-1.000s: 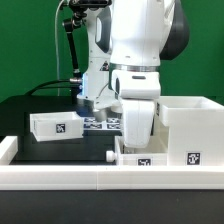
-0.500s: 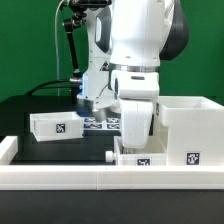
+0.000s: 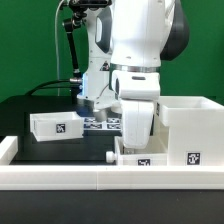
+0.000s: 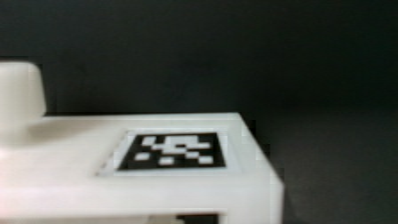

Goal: Assemble drawer

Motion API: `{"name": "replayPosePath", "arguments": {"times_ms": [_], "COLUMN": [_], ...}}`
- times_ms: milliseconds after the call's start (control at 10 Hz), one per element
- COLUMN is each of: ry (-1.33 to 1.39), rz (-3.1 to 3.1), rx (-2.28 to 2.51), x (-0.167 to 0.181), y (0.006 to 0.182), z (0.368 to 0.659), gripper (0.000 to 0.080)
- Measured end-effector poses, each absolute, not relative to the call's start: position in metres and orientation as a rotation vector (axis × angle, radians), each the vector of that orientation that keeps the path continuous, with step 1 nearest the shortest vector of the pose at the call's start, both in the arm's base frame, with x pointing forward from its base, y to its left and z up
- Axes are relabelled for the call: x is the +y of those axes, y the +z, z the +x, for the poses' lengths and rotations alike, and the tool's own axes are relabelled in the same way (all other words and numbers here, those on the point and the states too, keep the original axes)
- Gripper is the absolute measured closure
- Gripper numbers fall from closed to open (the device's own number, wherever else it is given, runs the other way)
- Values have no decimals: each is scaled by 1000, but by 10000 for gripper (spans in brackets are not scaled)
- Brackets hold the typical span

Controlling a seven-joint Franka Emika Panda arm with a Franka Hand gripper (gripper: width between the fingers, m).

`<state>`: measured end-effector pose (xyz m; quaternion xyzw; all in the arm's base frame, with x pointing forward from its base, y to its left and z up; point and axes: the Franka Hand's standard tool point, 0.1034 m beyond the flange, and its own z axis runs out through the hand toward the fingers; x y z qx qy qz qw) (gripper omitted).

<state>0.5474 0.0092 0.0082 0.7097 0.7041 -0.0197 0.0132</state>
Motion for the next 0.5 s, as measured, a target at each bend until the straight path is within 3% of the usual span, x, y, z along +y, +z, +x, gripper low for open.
{"name": "replayPosePath", "arguments": {"times_ms": [500], "ry": [-55], "rz": [2178], "rx": [2207], "x": [8], "y": [8], "z": [548], "gripper": [757]}}
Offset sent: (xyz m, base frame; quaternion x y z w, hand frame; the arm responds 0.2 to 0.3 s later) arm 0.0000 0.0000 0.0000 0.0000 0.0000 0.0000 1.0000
